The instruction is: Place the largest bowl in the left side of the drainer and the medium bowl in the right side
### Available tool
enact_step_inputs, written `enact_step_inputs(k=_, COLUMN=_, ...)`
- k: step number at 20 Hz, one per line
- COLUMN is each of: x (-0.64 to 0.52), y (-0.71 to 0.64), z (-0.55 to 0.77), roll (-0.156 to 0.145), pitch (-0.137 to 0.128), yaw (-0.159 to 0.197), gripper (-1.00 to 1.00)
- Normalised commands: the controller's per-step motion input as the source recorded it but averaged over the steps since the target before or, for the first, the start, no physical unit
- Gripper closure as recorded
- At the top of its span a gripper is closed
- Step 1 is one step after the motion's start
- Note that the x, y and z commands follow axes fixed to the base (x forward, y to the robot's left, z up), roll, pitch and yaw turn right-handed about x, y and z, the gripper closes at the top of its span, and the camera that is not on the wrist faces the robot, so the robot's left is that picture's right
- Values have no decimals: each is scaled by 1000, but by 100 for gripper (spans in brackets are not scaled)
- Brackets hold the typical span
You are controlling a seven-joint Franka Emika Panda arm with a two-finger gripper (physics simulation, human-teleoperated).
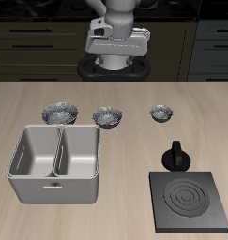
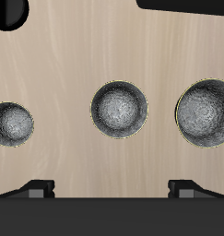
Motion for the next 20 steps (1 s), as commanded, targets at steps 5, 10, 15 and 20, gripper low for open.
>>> enact_step_inputs(k=5, x=234, y=-569, z=9, roll=13, pitch=9, yaw=10, gripper=-100)
enact_step_inputs(k=10, x=273, y=-818, z=-57, roll=-11, pitch=14, yaw=12, gripper=-100)
enact_step_inputs(k=15, x=242, y=-1181, z=-122, roll=-111, pitch=-23, yaw=-29, gripper=-100)
enact_step_inputs(k=20, x=47, y=-407, z=-193, roll=-32, pitch=-17, yaw=60, gripper=-100)
